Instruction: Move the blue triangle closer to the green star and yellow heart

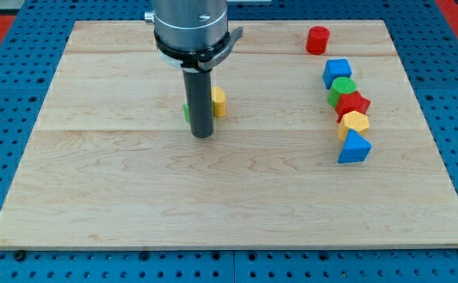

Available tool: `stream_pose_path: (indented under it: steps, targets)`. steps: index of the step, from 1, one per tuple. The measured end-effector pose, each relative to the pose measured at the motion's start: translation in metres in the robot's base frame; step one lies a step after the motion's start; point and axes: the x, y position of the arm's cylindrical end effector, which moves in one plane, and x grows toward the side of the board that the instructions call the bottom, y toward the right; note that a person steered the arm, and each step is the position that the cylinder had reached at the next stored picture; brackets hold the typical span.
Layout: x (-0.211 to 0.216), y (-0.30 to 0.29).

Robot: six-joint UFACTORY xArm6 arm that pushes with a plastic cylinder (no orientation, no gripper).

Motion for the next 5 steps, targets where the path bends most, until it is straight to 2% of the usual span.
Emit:
stream_pose_path:
  steps: [1,3,4,5]
  targets:
    - [0.030,0.060]
    - [0.070,0.227]
    - [0.070,0.282]
    - [0.059,0.261]
